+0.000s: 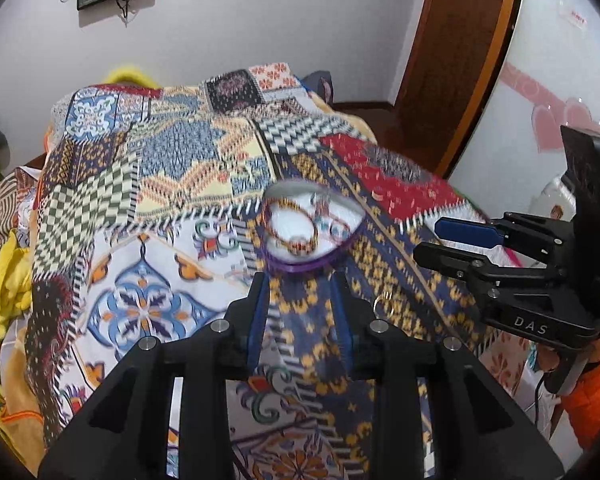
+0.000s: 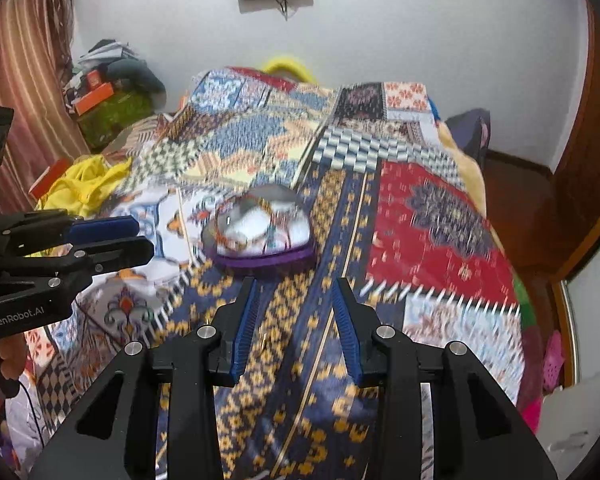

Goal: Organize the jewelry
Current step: 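Move both grippers back to the last gold ring on the quilt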

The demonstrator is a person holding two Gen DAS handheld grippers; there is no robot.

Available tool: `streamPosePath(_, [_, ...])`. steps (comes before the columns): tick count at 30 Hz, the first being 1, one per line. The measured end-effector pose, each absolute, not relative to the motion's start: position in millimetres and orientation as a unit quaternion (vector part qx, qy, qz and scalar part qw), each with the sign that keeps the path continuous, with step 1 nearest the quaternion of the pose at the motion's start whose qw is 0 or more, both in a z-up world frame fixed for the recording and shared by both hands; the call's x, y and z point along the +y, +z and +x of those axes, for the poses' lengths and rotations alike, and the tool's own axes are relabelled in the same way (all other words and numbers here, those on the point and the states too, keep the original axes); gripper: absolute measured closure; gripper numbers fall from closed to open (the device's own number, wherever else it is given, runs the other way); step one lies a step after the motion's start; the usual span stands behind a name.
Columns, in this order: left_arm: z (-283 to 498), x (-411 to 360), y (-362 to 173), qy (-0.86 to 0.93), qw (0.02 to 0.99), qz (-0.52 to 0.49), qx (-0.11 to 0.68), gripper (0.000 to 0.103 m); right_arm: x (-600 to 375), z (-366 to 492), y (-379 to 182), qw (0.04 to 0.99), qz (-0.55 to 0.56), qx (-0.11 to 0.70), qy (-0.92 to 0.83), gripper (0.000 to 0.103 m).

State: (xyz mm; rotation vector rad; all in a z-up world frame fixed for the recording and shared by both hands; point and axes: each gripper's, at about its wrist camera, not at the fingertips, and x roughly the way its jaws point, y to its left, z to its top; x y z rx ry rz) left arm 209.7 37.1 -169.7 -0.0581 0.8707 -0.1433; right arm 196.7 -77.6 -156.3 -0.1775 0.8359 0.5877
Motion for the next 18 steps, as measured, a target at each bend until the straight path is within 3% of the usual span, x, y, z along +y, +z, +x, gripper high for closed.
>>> streamPosePath(18, [192.7,34.4,-205.2,-0.070,0.885,-0.026,0.459,0.073,-52.3,175.6,-200.9,0.842,-0.132,0.426,0.304,0.069])
